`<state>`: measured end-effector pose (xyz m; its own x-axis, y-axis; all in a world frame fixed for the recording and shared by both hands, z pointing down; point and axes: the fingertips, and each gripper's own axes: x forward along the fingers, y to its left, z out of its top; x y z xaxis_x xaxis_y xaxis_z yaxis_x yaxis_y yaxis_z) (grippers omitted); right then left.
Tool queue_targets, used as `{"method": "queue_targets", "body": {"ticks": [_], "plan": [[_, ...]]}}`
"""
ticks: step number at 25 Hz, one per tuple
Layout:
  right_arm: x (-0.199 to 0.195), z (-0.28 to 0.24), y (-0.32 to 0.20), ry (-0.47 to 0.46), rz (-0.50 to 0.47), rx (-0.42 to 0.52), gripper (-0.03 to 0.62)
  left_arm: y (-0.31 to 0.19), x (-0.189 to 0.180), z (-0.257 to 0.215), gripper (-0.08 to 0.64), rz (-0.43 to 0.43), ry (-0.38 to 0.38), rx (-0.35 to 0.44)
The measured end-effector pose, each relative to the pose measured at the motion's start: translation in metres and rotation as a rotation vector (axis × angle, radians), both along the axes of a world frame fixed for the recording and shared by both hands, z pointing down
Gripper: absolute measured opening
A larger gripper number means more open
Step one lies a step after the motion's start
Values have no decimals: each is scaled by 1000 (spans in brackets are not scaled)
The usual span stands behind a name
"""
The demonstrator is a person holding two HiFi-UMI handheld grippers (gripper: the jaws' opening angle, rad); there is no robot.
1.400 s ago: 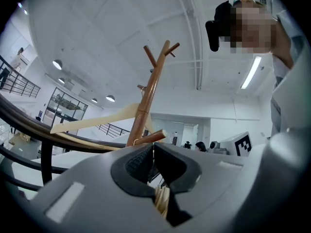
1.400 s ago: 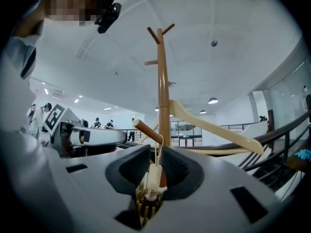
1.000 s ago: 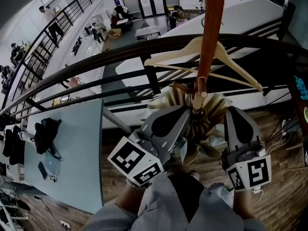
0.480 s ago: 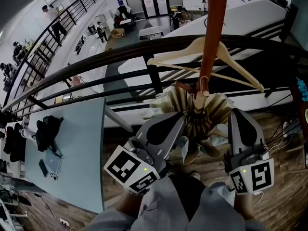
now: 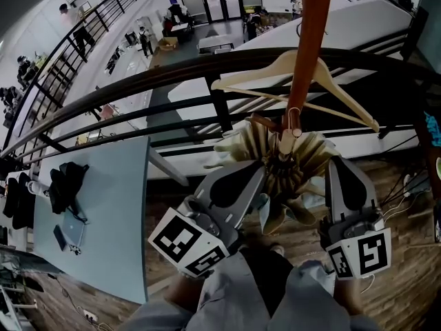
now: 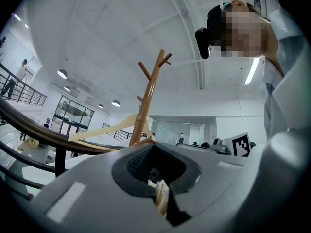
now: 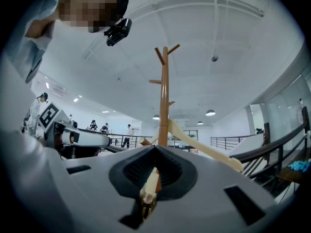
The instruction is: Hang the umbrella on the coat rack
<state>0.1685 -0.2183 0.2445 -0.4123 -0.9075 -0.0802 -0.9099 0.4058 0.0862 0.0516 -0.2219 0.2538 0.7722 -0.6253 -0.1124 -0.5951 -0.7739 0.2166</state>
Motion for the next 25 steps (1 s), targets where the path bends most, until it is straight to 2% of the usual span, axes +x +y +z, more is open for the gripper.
{"method": "queue_targets", "body": {"ticks": [25], "plan": [[0, 1, 11, 7, 31, -8, 2, 9, 5, -1, 5, 40, -6, 1]]}}
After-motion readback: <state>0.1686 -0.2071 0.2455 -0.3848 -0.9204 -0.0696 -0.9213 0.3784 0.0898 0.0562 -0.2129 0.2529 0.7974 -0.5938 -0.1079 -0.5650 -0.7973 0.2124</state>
